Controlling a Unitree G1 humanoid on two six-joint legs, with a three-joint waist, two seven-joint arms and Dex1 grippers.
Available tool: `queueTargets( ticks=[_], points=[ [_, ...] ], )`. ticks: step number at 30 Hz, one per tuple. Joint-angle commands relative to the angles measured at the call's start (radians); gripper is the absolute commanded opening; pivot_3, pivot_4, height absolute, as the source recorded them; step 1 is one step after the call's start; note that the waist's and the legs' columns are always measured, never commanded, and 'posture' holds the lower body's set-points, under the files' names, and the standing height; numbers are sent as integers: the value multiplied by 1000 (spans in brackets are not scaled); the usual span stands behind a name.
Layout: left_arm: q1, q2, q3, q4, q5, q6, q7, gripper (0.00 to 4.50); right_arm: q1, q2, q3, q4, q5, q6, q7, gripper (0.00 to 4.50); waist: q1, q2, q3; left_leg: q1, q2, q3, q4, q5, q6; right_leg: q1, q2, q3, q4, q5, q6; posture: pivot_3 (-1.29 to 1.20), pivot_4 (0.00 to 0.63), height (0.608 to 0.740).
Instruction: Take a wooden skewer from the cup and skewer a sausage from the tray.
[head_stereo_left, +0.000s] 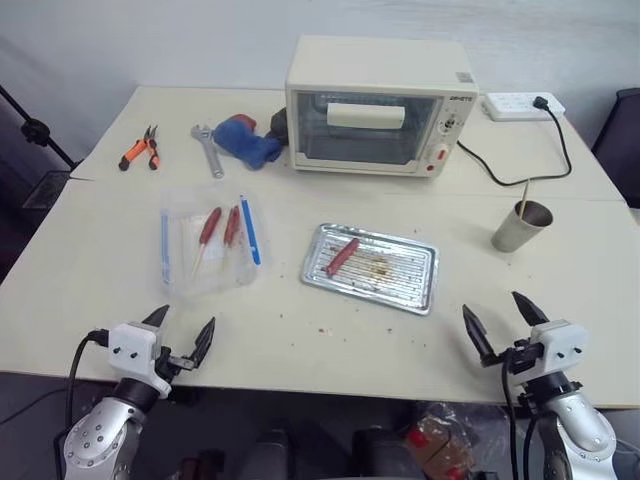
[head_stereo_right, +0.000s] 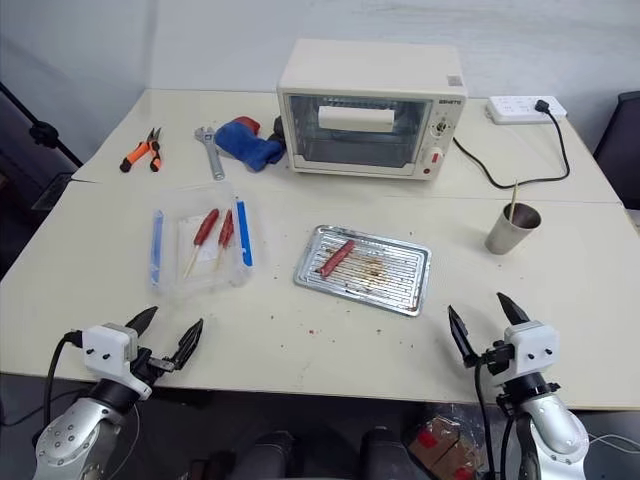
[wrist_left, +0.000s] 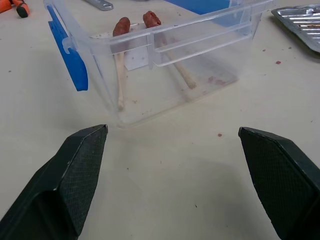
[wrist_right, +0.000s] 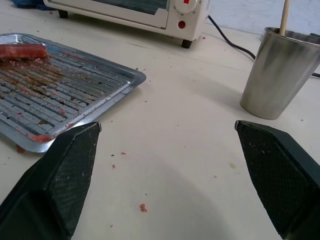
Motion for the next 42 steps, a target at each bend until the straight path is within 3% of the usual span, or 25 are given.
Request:
queueTargets(
  ticks=[1, 5, 8, 11, 14, 17, 22, 29, 33, 36, 38, 42],
  points=[
    [20, 8, 16, -10, -15, -33, -24, 4451, -23, -11, 6, -10, 24, -31, 19, 4500, 0, 0, 0, 0, 0, 0, 0, 0, 0, 0, 0, 0, 0, 0, 0, 0, 150, 740],
    [55, 60, -9, -86, -155, 8, -185, 4451, -39, -33, -4, -49, 54, -43, 57, 4500, 0, 0, 0, 0, 0, 0, 0, 0, 1, 0, 0, 0, 0, 0, 0, 0, 150, 740],
    [66, 178, 4, -141, -314, 62, -382, 4451, 0, -95, -35, -110, 108, -12, 112, 4500, 3, 0, 0, 0, 0, -1, 0, 0, -1, 0, 0, 0, 0, -1, -1, 0, 150, 740],
    [-63, 313, 25, -56, -292, 26, -490, 4451, 93, -191, -122, -131, 164, -12, 202, 4500, 17, 3, -1, 0, 0, -2, 0, 1, -1, 2, -1, -1, -1, -1, -2, 0, 150, 740],
    [-251, 416, 26, 31, -373, 95, -590, 4451, 191, -265, -245, -107, 222, -18, 284, 4500, 21, 3, -1, 3, 0, -3, 0, 0, 1, 5, -1, -3, -2, -1, -2, 0, 150, 740],
    [-350, 500, 1, 93, -384, 132, -699, 4451, 258, -292, -336, -90, 250, -61, 351, 4500, 11, 3, -1, 5, 0, -3, 0, -1, 2, 8, 0, -3, -3, -1, -2, 0, 150, 740],
    [-448, 519, -38, 139, -388, 160, -760, 4451, 280, -320, -391, -56, 257, -64, 410, 4500, -22, 3, -1, 13, 0, 0, -10, -1, 2, 14, 0, -1, -10, -1, -2, 0, 150, 740],
    [-458, 471, -77, 141, -346, 149, -751, 4451, -76, -522, -380, 54, 368, 172, 357, 4500, -38, 3, 0, 16, 0, 3, -9, 0, 2, 15, 0, 1, -7, -1, -1, 0, 150, 740],
    [-459, 435, -96, 124, -337, 153, -718, 4451, -467, -742, -121, 228, 356, 549, 398, 4500, -30, 3, 0, 14, 2, 1, -9, 1, 1, 12, 1, 0, -5, -1, -2, 0, 150, 740],
    [-448, 408, -110, 99, -314, 134, -690, 4451, -694, -775, 45, 391, 255, 686, 413, 4500, -22, 4, 1, 13, 3, 0, -8, 2, -1, 10, 1, -1, -4, -1, -2, 0, 150, 740],
    [-440, 392, -115, 83, -303, 125, -672, 4451, -809, -761, 114, 489, 173, 654, 421, 4500, -13, 3, 1, 10, 2, -2, -8, 3, -2, 9, 0, -3, -6, -1, -2, 0, 150, 740],
    [-406, 365, -118, 26, -303, 138, -624, 4451, -1014, -709, 235, 667, 85, 699, 474, 4500, -10, 4, 1, -8, 0, -1, 0, 4, -4, -7, -1, -2, 1, -1, -2, 0, 150, 740]
  ],
)
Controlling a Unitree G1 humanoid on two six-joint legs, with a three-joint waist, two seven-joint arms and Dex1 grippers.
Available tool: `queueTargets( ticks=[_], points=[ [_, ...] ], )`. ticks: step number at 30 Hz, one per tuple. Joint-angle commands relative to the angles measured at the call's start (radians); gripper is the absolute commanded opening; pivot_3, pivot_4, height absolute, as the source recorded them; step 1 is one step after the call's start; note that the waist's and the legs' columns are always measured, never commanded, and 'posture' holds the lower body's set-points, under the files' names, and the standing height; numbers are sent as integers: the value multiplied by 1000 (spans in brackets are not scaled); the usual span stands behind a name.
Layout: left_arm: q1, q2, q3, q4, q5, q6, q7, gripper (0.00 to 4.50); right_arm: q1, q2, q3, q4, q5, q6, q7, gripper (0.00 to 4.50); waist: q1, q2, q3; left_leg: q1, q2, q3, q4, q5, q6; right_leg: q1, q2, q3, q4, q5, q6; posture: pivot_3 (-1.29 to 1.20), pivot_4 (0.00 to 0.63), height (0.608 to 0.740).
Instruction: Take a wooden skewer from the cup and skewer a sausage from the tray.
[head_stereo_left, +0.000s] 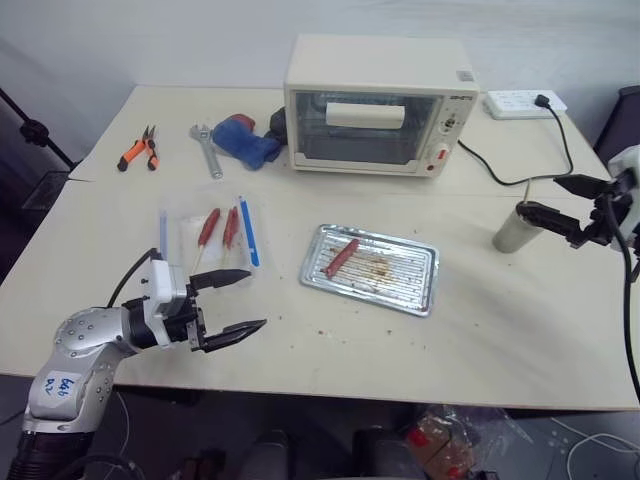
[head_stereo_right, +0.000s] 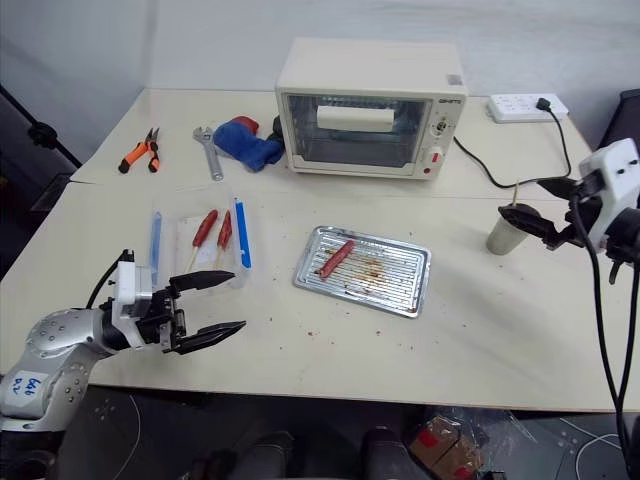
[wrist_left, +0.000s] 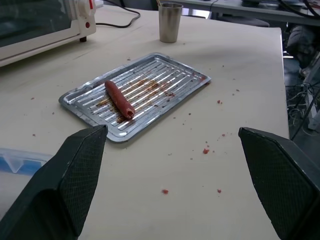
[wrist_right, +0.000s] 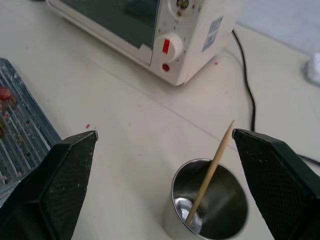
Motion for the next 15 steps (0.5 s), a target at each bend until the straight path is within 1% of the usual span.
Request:
queueTargets(
  ticks=[1, 4, 7, 10, 13, 15],
  points=[
    [35, -15, 9, -86, 4, -2, 46, 4451, -166, 38, 68, 169, -107, -13, 13, 4500, -7, 1, 1, 0, 0, 0, 2, -1, 0, 0, 0, -1, 2, 0, 0, 0, 150, 740],
    [53, -20, 7, -119, 3, 8, 70, 4451, -299, 91, 90, 356, -190, -76, -57, 4500, -14, 1, 1, -1, -1, 1, 4, -2, 2, 0, 0, 0, 1, 0, 1, 0, 150, 740],
    [54, -19, 6, -128, 3, 12, 83, 4451, -368, 118, 111, 463, -244, -119, -32, 4500, -12, 1, 1, 0, -1, 1, 6, -1, 1, 0, 0, 0, 1, 0, 1, 0, 150, 740],
    [53, -17, 8, -129, 3, 13, 89, 4451, -412, 144, 119, 544, -282, -121, -39, 4500, -13, 1, 1, 0, 0, 1, 6, 0, 0, 0, 1, 0, 2, 0, 1, 0, 150, 740],
    [51, -15, 8, -133, 4, 15, 92, 4500, -428, 163, 103, 589, -300, -149, -57, 3897, -14, 1, 1, 0, 0, 1, 6, 0, 0, 0, 1, 1, 3, 0, 1, 0, 150, 740],
    [49, -14, 10, -136, 3, 16, 95, 4500, -435, 171, 88, 604, -300, -162, -66, 3275, -14, 1, 1, 0, 0, 1, 6, 0, 0, 0, 1, 0, 3, 0, 1, 0, 150, 740]
  ],
)
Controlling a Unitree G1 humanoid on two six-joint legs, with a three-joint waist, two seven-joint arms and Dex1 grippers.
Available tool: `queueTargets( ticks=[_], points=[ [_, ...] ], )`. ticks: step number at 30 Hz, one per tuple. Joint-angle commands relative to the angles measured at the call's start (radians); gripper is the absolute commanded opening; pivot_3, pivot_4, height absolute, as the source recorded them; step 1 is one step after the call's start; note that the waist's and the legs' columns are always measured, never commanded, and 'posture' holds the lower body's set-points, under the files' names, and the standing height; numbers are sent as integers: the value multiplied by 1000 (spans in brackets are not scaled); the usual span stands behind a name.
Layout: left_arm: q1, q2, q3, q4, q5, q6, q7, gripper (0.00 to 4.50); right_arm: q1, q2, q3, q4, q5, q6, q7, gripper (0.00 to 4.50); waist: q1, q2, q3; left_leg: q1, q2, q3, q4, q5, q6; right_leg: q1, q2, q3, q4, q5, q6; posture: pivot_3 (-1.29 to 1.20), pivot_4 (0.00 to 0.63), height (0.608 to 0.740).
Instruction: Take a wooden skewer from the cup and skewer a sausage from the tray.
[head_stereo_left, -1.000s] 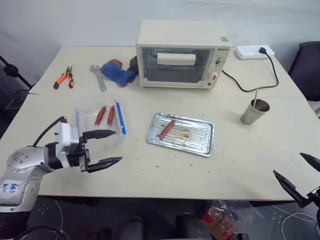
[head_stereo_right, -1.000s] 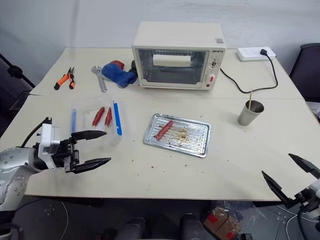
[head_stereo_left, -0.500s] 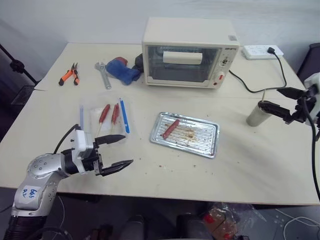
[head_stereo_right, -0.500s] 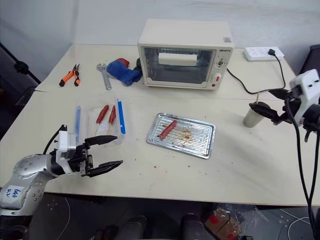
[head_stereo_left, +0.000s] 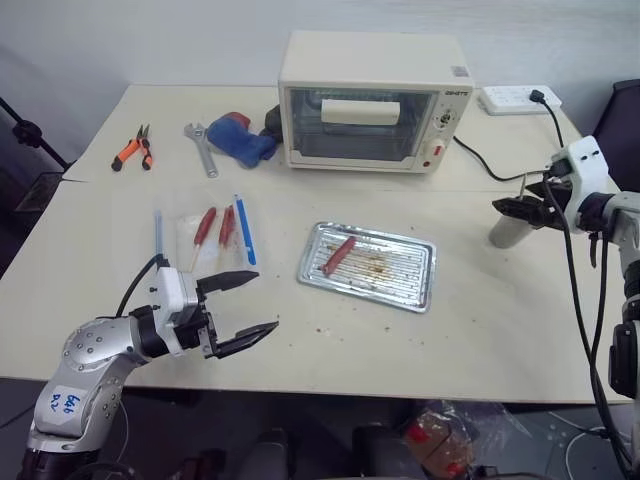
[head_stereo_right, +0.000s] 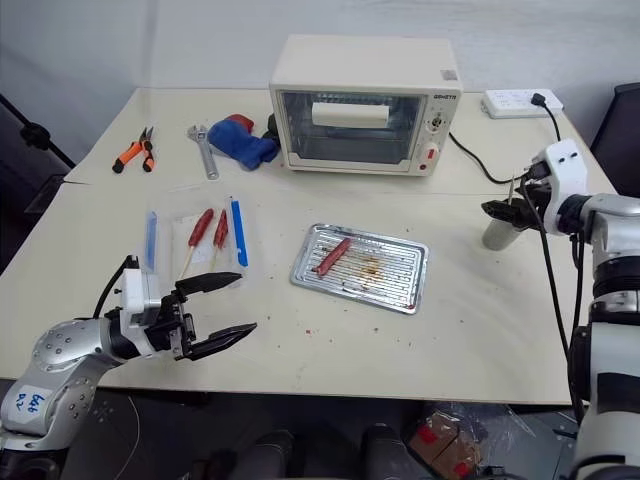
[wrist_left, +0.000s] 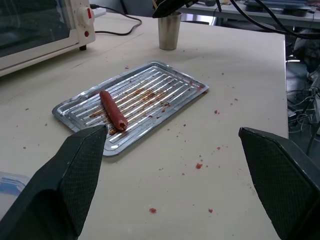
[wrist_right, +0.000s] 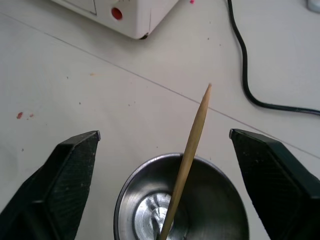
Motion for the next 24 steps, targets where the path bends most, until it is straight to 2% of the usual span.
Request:
queueTargets(
  ticks=[1, 4, 10, 13, 16, 19, 21, 24],
  points=[
    [-5, 8, 15, -32, -1, -5, 5, 4500, -30, 0, -37, 12, -8, -33, -6, 2939, 0, 0, 0, 0, 0, 0, 0, 0, 0, 0, 0, 0, 0, 0, 0, 0, 150, 740],
    [-7, 11, 15, -34, -3, -3, 5, 4500, -29, 3, -50, 11, -7, -43, -6, 1825, 0, 0, 0, 0, 0, 0, 0, 0, 0, 0, 0, 0, 0, 0, 0, 0, 150, 740],
    [-14, 11, 10, -36, -5, 0, 4, 4500, -15, -3, -79, -13, -5, -57, -13, 27, 0, 0, 0, 0, 0, 0, 0, 0, 0, 0, 0, 0, 0, 0, 0, 0, 150, 740],
    [-17, 10, 9, -36, -5, 0, 3, 4500, -15, -21, -95, -40, 6, -42, 5, 27, 0, 0, 0, 0, 0, 0, 0, 0, 0, 0, 0, 0, 0, 0, 0, 0, 150, 740],
    [-18, 4, 12, -37, -9, -1, 7, 4500, -5, -55, -123, -121, 44, 11, 95, 27, 0, 0, 0, 0, 0, 0, 0, 0, 0, 0, 0, 0, 1, 0, 0, 0, 150, 740],
    [-16, -5, 22, -40, -26, 3, 14, 4500, 17, -106, -162, -284, 116, 83, 205, 27, 2, 1, 1, 0, 0, 0, 0, 0, 0, 0, 0, 0, 1, 0, 0, 0, 150, 740],
    [-11, 0, 21, -45, -52, 31, 8, 4500, 51, -129, -192, -409, 165, 48, 289, 27, 3, 2, 1, 0, 0, 0, 0, 0, 0, 0, 0, 0, 1, 0, 0, 0, 150, 740],
    [-18, -7, 16, -50, -59, 34, 8, 4500, 100, -117, -245, -595, 275, 154, 316, 27, 2, 2, 1, 0, 0, -1, -1, 0, 0, 0, 0, -1, 1, 0, 0, 0, 150, 740]
  ],
)
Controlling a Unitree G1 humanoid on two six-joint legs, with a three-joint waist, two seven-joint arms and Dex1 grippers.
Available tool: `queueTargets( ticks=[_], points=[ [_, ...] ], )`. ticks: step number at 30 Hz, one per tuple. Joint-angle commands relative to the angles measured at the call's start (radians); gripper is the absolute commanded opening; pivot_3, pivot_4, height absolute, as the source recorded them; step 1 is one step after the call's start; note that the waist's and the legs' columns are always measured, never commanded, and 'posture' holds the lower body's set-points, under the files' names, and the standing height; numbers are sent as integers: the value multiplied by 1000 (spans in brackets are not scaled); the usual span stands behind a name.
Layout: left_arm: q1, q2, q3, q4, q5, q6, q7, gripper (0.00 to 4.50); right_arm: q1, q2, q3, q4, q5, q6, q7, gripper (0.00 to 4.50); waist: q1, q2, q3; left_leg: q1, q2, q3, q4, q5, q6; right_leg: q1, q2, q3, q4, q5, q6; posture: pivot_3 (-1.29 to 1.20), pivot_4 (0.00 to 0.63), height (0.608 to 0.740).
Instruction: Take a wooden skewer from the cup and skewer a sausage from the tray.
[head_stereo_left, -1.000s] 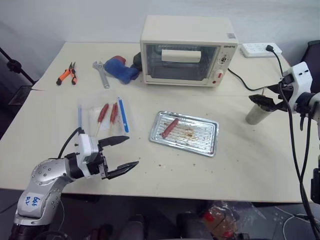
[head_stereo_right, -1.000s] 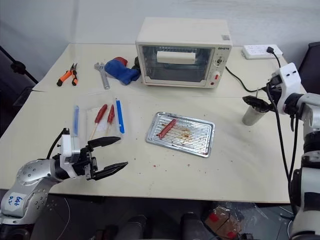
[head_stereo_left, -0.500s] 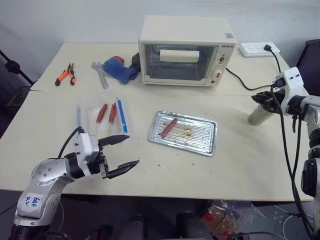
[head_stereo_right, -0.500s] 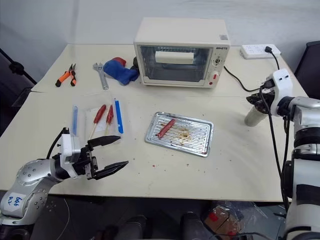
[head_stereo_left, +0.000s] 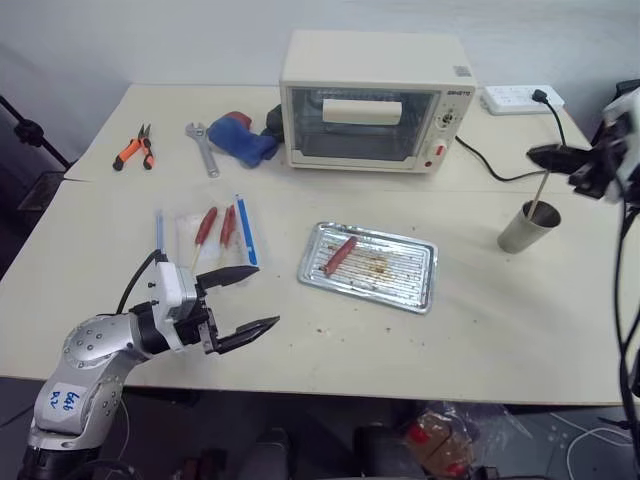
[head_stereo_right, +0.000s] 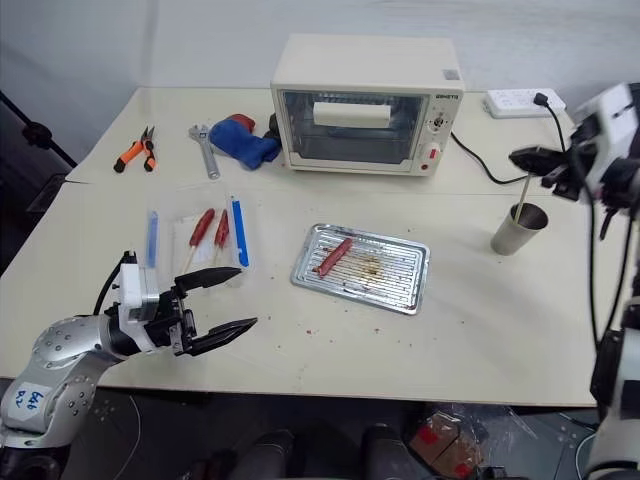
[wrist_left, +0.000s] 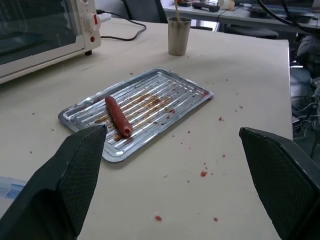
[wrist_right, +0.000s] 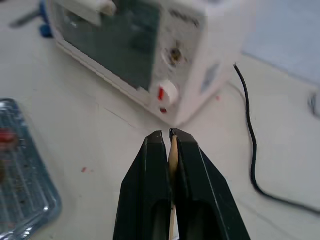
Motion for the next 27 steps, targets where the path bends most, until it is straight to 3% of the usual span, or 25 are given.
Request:
queueTargets(
  ticks=[1, 3, 7, 10, 13, 20, 27],
  points=[
    [-13, -10, 6, -43, -26, -7, 1, 4500, 48, -1, -72, -228, 145, 122, 45, 27, -1, 0, 0, 0, 0, 0, 0, 0, 0, 0, 0, 0, 0, 0, 0, 0, 150, 740],
    [-41, -46, -21, -45, -8, -27, 23, 4500, 88, 48, -109, -344, 250, 258, 0, 27, -1, 0, 0, 1, 0, 0, 0, 0, 0, 1, 0, 0, 0, 0, 0, 0, 150, 740],
    [-136, -200, -104, -45, 72, -113, 129, 4500, 153, 295, -254, -567, 554, 567, -312, 27, 0, -1, 0, 2, 0, 0, 3, 0, -1, 2, 0, 0, 1, 0, 1, 0, 150, 740],
    [-176, -262, -164, -35, 111, -145, 147, 4500, 190, 501, -350, -669, 766, 667, -604, 27, 1, -1, 0, 1, 1, -1, 3, 1, -2, 1, 1, 0, 8, 1, 1, 0, 150, 740],
    [-225, -312, -205, -5, 135, -162, 169, 4500, 239, 636, -349, -753, 926, 716, -801, 27, 3, -1, 0, 0, 0, -1, 2, 1, -2, -1, 0, -1, 9, 1, 1, 0, 150, 740],
    [-329, -414, -241, 115, 209, -222, 241, 4500, 281, 767, -289, -804, 1209, 693, -1085, 27, -1, -1, 0, -1, -1, -1, 4, 1, 0, -1, 0, 0, 9, 1, 2, 0, 150, 740],
    [-350, -513, -279, 154, 240, -269, 295, 4500, 373, 762, -196, -884, 1297, 626, -1153, 27, -1, -1, 0, -1, -1, -1, 2, 1, 0, -1, 0, 0, 8, 1, 2, 0, 150, 740]
  ],
)
